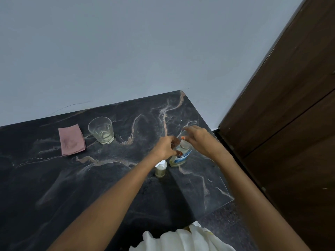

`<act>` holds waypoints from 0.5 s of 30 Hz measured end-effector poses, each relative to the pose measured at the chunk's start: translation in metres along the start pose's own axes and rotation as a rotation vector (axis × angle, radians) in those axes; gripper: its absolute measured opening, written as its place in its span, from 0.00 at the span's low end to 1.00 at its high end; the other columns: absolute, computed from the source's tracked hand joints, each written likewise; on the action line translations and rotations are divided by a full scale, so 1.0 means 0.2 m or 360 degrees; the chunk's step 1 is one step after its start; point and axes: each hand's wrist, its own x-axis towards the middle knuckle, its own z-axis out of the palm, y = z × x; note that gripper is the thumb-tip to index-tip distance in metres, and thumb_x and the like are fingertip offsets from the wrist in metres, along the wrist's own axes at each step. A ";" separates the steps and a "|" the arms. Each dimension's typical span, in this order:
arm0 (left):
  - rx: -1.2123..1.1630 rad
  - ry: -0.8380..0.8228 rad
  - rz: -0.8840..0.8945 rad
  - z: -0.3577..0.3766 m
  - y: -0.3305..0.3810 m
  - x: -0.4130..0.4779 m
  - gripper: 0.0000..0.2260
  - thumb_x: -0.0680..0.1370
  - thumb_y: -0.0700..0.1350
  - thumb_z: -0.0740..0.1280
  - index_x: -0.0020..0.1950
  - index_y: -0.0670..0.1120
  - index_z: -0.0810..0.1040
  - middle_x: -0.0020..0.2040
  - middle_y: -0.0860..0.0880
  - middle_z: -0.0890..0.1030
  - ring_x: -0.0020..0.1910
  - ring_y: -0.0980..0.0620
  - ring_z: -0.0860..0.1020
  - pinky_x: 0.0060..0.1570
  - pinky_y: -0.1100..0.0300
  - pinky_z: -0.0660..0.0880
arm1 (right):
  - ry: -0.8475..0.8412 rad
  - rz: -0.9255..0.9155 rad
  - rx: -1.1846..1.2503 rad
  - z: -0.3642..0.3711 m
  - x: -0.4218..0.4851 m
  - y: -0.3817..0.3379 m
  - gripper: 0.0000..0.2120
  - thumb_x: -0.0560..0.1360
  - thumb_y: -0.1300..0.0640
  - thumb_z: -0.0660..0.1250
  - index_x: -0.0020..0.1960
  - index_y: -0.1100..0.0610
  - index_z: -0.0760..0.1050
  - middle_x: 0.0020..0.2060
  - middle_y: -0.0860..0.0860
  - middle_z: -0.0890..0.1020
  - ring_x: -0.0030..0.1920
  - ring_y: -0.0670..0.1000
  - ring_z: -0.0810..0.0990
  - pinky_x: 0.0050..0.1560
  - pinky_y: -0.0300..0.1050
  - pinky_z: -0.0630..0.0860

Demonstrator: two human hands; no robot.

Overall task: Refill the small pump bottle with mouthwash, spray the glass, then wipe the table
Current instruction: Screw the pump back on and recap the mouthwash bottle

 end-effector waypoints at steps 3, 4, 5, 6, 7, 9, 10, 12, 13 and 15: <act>0.0005 0.0008 -0.0002 0.00 0.00 0.00 0.19 0.66 0.39 0.75 0.55 0.40 0.75 0.51 0.43 0.80 0.47 0.50 0.77 0.48 0.60 0.73 | -0.0136 -0.0216 -0.0087 -0.02 -0.01 0.01 0.18 0.74 0.68 0.63 0.62 0.59 0.73 0.63 0.55 0.74 0.61 0.55 0.73 0.61 0.46 0.72; 0.0016 0.0010 -0.0001 0.00 0.00 0.00 0.19 0.66 0.39 0.75 0.55 0.40 0.75 0.51 0.43 0.80 0.47 0.50 0.77 0.47 0.60 0.73 | -0.0171 -0.0244 -0.0099 -0.02 -0.01 0.01 0.18 0.73 0.70 0.63 0.61 0.59 0.74 0.62 0.55 0.75 0.60 0.55 0.74 0.60 0.47 0.73; 0.0027 0.0012 0.0001 0.00 0.00 0.00 0.19 0.66 0.39 0.75 0.54 0.40 0.75 0.51 0.43 0.80 0.46 0.50 0.76 0.47 0.60 0.73 | -0.0190 -0.0253 -0.0101 -0.02 -0.01 0.01 0.18 0.72 0.71 0.62 0.60 0.59 0.75 0.61 0.55 0.76 0.59 0.55 0.75 0.60 0.48 0.74; 0.0034 0.0015 0.0002 0.00 0.00 0.00 0.18 0.66 0.39 0.75 0.54 0.40 0.75 0.51 0.43 0.80 0.46 0.50 0.76 0.47 0.60 0.73 | -0.0186 -0.0251 -0.0097 -0.02 -0.01 0.01 0.19 0.72 0.72 0.62 0.60 0.59 0.76 0.60 0.56 0.76 0.58 0.55 0.75 0.59 0.49 0.74; 0.0036 0.0017 -0.0001 0.00 0.00 0.00 0.18 0.66 0.39 0.75 0.54 0.40 0.75 0.51 0.42 0.80 0.46 0.49 0.77 0.47 0.59 0.74 | -0.0165 -0.0238 -0.0090 -0.01 -0.01 0.00 0.19 0.72 0.72 0.62 0.59 0.59 0.76 0.59 0.56 0.76 0.58 0.56 0.76 0.58 0.49 0.75; 0.0039 0.0019 -0.0007 0.00 0.00 0.00 0.18 0.66 0.40 0.75 0.54 0.40 0.75 0.51 0.42 0.80 0.47 0.48 0.77 0.49 0.57 0.74 | -0.0109 -0.0199 -0.0082 -0.01 0.00 0.00 0.18 0.72 0.70 0.64 0.59 0.58 0.76 0.58 0.57 0.76 0.56 0.56 0.76 0.57 0.47 0.75; 0.0038 0.0019 -0.0009 0.00 0.01 0.00 0.19 0.66 0.40 0.75 0.54 0.40 0.75 0.51 0.43 0.80 0.48 0.48 0.77 0.50 0.57 0.74 | -0.0090 -0.0175 -0.0080 0.00 0.00 0.00 0.17 0.72 0.69 0.65 0.60 0.58 0.76 0.57 0.58 0.76 0.55 0.57 0.76 0.56 0.47 0.75; 0.0023 0.0023 -0.0010 0.00 0.01 0.00 0.19 0.66 0.39 0.75 0.55 0.39 0.75 0.51 0.42 0.80 0.48 0.48 0.77 0.50 0.57 0.74 | -0.0070 -0.0137 -0.0065 0.00 0.00 0.00 0.16 0.72 0.66 0.67 0.59 0.57 0.76 0.56 0.58 0.76 0.53 0.56 0.77 0.54 0.45 0.75; 0.0020 0.0029 -0.0008 0.00 0.01 0.00 0.19 0.66 0.39 0.75 0.55 0.39 0.75 0.51 0.42 0.80 0.47 0.48 0.77 0.49 0.57 0.74 | -0.0056 -0.0122 -0.0051 0.00 0.00 0.00 0.16 0.72 0.64 0.67 0.59 0.57 0.76 0.55 0.58 0.76 0.52 0.56 0.77 0.51 0.43 0.75; 0.0024 0.0040 -0.0007 0.00 0.01 0.00 0.19 0.66 0.40 0.75 0.55 0.39 0.75 0.51 0.42 0.80 0.46 0.49 0.76 0.48 0.58 0.74 | -0.0025 -0.0096 -0.0038 0.00 0.01 0.00 0.15 0.72 0.63 0.68 0.59 0.58 0.76 0.53 0.58 0.76 0.50 0.56 0.77 0.48 0.42 0.73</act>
